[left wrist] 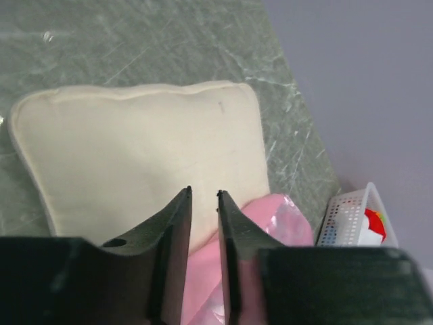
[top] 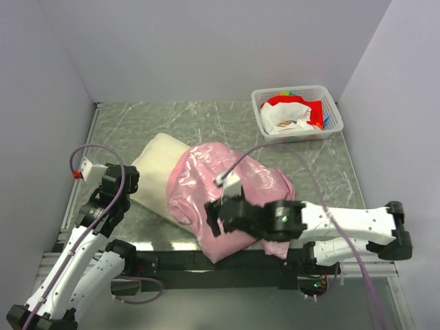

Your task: Put the pillow into the pillowcase

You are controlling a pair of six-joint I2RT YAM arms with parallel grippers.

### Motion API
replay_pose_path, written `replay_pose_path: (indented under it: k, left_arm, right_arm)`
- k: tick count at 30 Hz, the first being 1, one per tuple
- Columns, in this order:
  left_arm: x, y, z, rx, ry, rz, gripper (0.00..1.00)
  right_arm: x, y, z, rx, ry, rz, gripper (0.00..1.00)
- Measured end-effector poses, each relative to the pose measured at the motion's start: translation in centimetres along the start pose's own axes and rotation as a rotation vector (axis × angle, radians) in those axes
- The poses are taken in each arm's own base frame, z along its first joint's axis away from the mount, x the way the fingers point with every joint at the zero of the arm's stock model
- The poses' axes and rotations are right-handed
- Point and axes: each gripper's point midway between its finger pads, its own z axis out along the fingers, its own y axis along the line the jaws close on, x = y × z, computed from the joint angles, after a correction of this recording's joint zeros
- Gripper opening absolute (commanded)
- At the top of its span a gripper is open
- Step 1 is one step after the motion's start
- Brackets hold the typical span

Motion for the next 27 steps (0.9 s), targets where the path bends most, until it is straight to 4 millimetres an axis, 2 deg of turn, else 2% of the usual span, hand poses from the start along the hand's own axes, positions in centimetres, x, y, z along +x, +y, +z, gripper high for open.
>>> replay_pose_path:
  k: [1,2,3,5,8,11,14,15,16,17,18,19,20,21,23,24,27]
  left_arm:
    - [0.4,0.7,0.2,-0.017,0.002,0.005,0.81]
    - [0.7,1.4,0.4,-0.034,0.007,0.013,0.92]
    - [1.3,2.3,0.7,-0.055,0.014,0.017,0.98]
    - [2.5,3.7,1.3,-0.09,0.035,0.035,1.0]
    - [4.1,5.6,2.2,-0.136,0.064,0.067,0.99]
    - [5.8,7.0,3.2,-0.166,0.098,0.096,0.99]
    - [7.2,8.0,4.1,-0.176,0.117,0.113,0.99]
    - [7.5,8.1,4.5,-0.177,0.118,0.117,0.96]
    - [7.7,8.2,4.7,-0.178,0.118,0.123,0.8]
    - [7.9,8.3,5.1,-0.18,0.119,0.128,0.69]
    - [8.2,8.2,5.4,-0.178,0.119,0.136,0.51]
    - [8.3,8.2,5.7,-0.179,0.117,0.14,0.16]
    - [8.5,8.4,6.1,-0.186,0.114,0.158,0.01]
    - [8.6,8.6,6.4,-0.193,0.112,0.173,0.01]
    - [8.9,8.5,6.8,-0.197,0.114,0.202,0.01]
    - [8.9,8.2,6.8,-0.194,0.11,0.218,0.01]
    - [8.6,6.1,5.9,-0.159,0.105,0.267,0.01]
  right_arm:
    - [2.2,0.4,0.1,0.001,0.03,-0.017,0.86]
    - [4.3,0.7,0.6,0.01,0.061,-0.036,0.89]
    - [6.4,0.9,1.3,0.031,0.094,-0.059,0.94]
    - [10.1,1.3,2.3,0.082,0.148,-0.123,1.0]
    - [13.3,1.9,3.4,0.158,0.17,-0.21,1.0]
    - [14.7,2.6,4.8,0.216,0.162,-0.274,1.0]
    - [15.6,1.9,6.6,0.268,0.169,-0.306,1.0]
    - [15.7,1.4,7.2,0.279,0.174,-0.307,0.87]
    - [15.8,0.9,7.6,0.289,0.176,-0.303,0.72]
    - [15.7,0.1,8.1,0.304,0.181,-0.301,0.51]
    - [15.4,-0.9,8.5,0.323,0.185,-0.304,0.31]
    - [14.9,-1.8,8.7,0.339,0.185,-0.305,0.25]
    - [14.3,-2.9,8.8,0.358,0.181,-0.293,0.18]
    - [13.4,-3.5,8.7,0.36,0.175,-0.277,0.1]
    - [11.4,-4.0,8.0,0.342,0.154,-0.243,0.07]
    - [10.1,-4.1,7.5,0.324,0.134,-0.228,0.02]
    - [6.6,-4.1,5.3,0.265,0.076,-0.197,0.0]
